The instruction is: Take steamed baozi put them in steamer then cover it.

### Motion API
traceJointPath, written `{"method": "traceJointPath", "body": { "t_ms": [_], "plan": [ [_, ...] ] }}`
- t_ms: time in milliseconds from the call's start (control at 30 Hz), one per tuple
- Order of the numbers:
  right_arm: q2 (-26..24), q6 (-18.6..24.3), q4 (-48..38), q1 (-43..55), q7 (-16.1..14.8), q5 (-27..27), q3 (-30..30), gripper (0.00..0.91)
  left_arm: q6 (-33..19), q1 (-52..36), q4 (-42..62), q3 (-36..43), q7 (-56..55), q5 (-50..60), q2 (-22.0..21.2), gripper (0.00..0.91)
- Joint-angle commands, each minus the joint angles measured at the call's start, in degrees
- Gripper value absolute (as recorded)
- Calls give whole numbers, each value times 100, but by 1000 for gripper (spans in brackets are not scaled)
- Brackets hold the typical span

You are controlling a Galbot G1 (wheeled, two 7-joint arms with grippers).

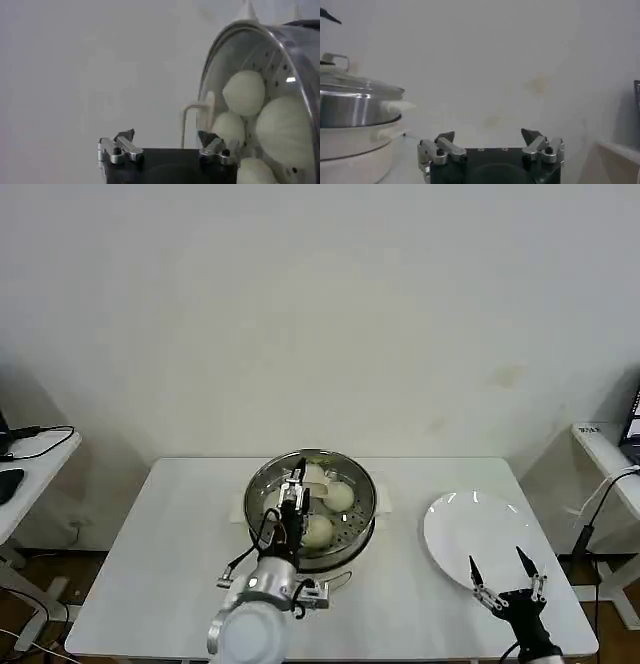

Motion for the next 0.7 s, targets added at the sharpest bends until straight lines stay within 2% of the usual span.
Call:
{"method": "traceJointPath", "body": {
  "t_ms": [33,100,167,267,300,367,433,467,500,600,700],
  "plan": [
    [0,15,-21,-4,-2,16,5,907,-234,528,-847,-294,-408,-648,232,907],
    [-8,27,-40,-5,-1,19,12,907,-447,707,-1007,-550,-705,-1149,278,907],
    [-12,31,-45,-5,-1,20,12,907,-563,957,-1107,-759,-1153,-2216,336,907],
    [-9,29,-48,0,-1,16,-10,907,-1190,1417,-1154,-1275,-1768,-3618,215,907],
    [-9,27,-48,0,1,17,-32,907,-1528,1610,-1138,-1522,-2072,-4555,177,907],
    [-18,31,-53,-3,0,11,-58,907,-2107,1902,-1078,-1868,-2230,-5307,121,907],
    [-39,32,-61,-2,3,9,-80,907,-2912,2351,-946,-2343,-2489,-6563,40,907],
    [-44,29,-62,-3,7,9,-106,907,-3037,2481,-921,-2507,-2500,-6908,-21,907],
    [-61,29,-63,-1,11,7,-134,907,-3403,2746,-870,-2766,-2545,-7289,-179,907],
    [-86,17,-75,10,33,6,-213,907,-3690,3145,-743,-3243,-2642,-7773,-434,907],
    [-149,-10,-96,10,46,21,-305,907,-3526,3411,-727,-3457,-2690,-8246,-610,907]
  ]
}}
